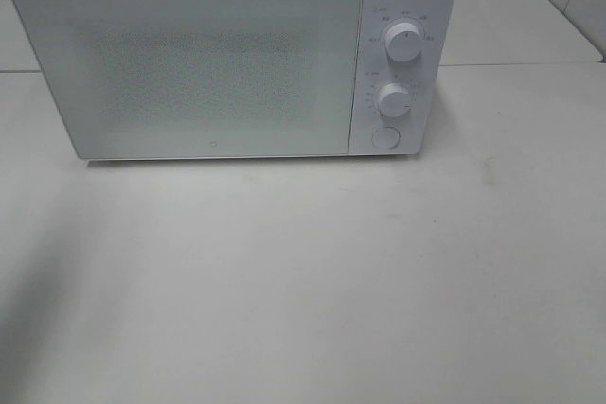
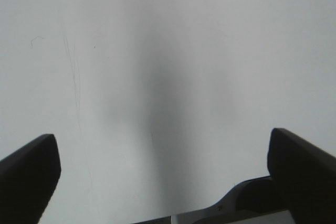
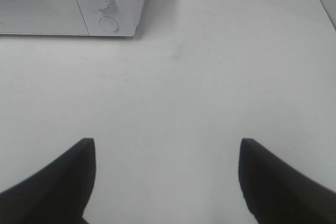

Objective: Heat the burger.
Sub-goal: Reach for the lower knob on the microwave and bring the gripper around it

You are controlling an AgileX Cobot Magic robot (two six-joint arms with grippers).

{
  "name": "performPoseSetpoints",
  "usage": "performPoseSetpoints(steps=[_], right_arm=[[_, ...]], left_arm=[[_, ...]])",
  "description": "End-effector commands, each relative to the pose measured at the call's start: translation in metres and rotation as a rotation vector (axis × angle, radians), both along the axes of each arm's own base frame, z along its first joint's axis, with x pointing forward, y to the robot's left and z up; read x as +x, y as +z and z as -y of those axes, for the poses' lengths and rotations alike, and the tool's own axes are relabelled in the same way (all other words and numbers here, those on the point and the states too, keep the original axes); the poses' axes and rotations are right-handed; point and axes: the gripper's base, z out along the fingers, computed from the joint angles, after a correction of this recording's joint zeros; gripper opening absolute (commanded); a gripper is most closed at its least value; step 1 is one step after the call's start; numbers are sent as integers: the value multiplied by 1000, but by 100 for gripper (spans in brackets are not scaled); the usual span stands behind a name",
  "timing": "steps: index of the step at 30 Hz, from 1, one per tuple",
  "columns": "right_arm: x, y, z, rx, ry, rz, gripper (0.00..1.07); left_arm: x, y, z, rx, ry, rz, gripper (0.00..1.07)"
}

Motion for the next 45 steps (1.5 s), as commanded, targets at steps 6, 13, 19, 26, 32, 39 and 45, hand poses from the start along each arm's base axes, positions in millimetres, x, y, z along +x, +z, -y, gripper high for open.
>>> performPoseSetpoints(steps=[6,13,19,26,32,39,45], right_arm=[[-4,0,0,0,-4,27,74],[-4,0,0,0,-4,27,74],[-4,0,0,0,-4,27,74],[-4,0,0,-1,-3,26,74],[-4,0,0,-1,-3,26,74],[-4,0,0,-1,-3,26,74],[-4,0,0,-1,-3,26,74]], left_arm=[[-42,0,-6,8,30,15,102],[-75,-20,-11,38,28,27,102],[-104,-35,-14,35,28,60,102],[-128,-32,-15,1,34,225,100],[-151,-23,-15,-33,36,380,100],[-173,-18,-13,-110,29,517,100],[-192,-17,-15,-109,62,641,100]])
